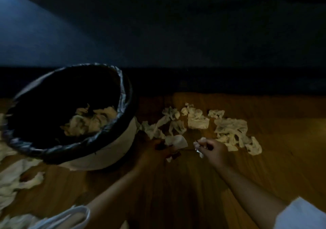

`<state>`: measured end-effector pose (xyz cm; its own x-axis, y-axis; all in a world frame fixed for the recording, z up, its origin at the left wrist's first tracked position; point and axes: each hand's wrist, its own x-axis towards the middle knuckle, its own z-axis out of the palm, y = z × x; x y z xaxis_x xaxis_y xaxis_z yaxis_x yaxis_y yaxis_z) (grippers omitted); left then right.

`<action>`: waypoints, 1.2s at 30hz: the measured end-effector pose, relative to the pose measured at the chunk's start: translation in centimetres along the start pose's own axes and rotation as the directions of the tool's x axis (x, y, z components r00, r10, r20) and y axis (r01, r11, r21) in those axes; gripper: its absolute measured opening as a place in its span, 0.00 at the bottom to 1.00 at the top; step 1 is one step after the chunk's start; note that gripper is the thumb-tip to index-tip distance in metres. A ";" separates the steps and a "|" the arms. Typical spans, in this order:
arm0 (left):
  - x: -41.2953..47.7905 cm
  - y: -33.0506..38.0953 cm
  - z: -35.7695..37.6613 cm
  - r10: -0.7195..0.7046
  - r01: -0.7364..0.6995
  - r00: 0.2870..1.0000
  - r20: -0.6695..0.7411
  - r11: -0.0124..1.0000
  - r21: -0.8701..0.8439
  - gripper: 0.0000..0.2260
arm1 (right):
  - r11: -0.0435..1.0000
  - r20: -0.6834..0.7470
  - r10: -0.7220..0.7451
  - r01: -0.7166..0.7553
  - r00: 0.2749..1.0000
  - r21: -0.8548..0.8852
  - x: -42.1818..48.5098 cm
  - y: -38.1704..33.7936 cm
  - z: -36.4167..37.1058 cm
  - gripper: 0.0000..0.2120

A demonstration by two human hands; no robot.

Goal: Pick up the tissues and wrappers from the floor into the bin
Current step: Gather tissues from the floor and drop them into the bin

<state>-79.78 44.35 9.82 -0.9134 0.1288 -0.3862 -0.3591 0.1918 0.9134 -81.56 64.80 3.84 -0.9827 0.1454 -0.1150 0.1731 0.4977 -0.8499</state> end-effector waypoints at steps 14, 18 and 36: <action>-10.6 8.6 -18.3 0.471 -0.291 0.696 -0.542 0.875 0.387 0.07 | 0.847 0.148 -0.522 0.490 0.840 0.208 -0.9 -30.1 8.0 0.11; -10.6 5.6 -19.1 0.255 -0.233 0.791 -0.557 0.966 0.111 0.06 | 0.890 0.235 -0.456 0.445 0.858 0.101 -2.4 -30.1 12.1 0.11; -9.2 9.3 -9.3 0.518 -0.325 0.822 -0.238 0.769 0.551 0.11 | 0.882 0.315 -0.213 0.321 0.925 -0.345 -3.7 -21.3 -3.9 0.08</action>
<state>-76.46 35.84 23.04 -0.9821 -0.0267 0.1863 0.1261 0.6414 0.7568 -81.32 57.00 24.35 -0.9666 -0.2409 -0.0875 -0.1394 0.7805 -0.6095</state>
